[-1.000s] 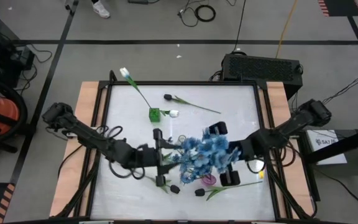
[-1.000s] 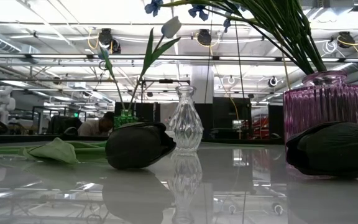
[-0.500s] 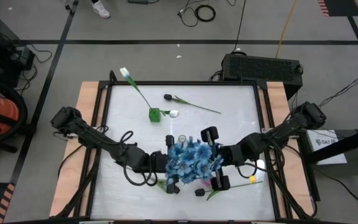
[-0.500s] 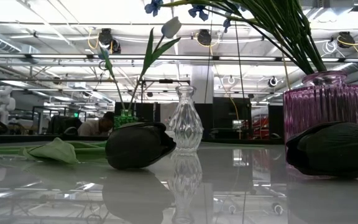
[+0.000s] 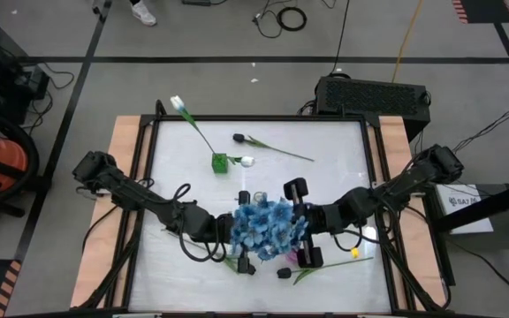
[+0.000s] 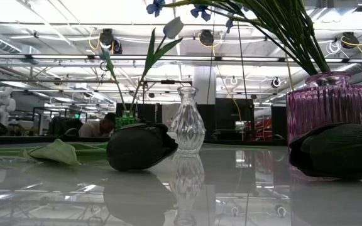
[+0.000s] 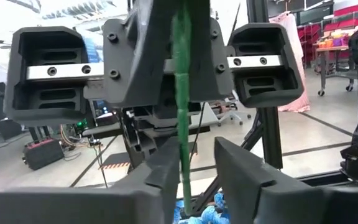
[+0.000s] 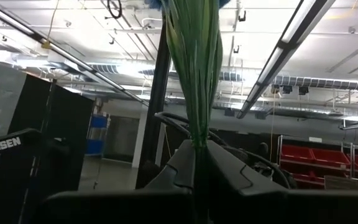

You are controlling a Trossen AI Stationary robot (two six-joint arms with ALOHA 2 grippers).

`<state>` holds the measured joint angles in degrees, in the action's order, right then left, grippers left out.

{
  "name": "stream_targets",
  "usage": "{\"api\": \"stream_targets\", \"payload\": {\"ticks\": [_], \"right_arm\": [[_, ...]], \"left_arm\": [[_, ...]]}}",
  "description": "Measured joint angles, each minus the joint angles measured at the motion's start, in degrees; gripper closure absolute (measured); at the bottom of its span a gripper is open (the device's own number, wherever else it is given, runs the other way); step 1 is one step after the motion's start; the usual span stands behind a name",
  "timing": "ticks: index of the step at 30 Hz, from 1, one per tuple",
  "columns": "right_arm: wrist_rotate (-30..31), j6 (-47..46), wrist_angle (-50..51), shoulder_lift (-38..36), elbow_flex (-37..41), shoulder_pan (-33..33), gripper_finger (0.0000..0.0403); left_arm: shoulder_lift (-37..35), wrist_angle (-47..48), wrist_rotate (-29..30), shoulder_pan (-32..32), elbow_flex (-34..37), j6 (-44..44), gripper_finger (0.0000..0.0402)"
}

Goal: Sort flowers into vase by color
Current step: Put the blue flowers into the purple vase

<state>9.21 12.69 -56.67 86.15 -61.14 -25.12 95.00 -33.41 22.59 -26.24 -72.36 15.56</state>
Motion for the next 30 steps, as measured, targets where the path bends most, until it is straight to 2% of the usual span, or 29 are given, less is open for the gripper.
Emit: {"api": "stream_targets", "payload": {"ticks": [7,10,13,17,21,30], "right_arm": [[-0.3,0.0,2.0,-0.3,0.0,-0.7,0.0386],[1.0,-0.8,4.4,-1.1,0.0,-1.3,0.0364],[1.9,-1.7,9.2,-3.3,0.0,-1.8,0.0326],[7.0,-3.6,21.0,-7.2,-0.9,-2.7,0.027],[7.5,-6.9,30.8,-9.1,-3.2,-3.1,0.0225],[7.3,-7.5,31.0,-8.5,-4.1,-3.8,0.0173]], "left_arm": [[-0.4,1.2,0.6,-0.5,0.0,1.1,0.0389],[-0.4,2.0,1.5,-1.5,0.0,1.1,0.0386],[-0.8,4.3,4.3,-2.8,0.0,1.1,0.0387],[-2.5,11.3,6.9,-3.7,0.0,-2.5,0.0388],[-3.7,16.4,7.0,-3.8,0.0,-7.0,0.0389],[-4.1,19.6,6.8,-3.8,0.1,-9.7,0.039]]}}
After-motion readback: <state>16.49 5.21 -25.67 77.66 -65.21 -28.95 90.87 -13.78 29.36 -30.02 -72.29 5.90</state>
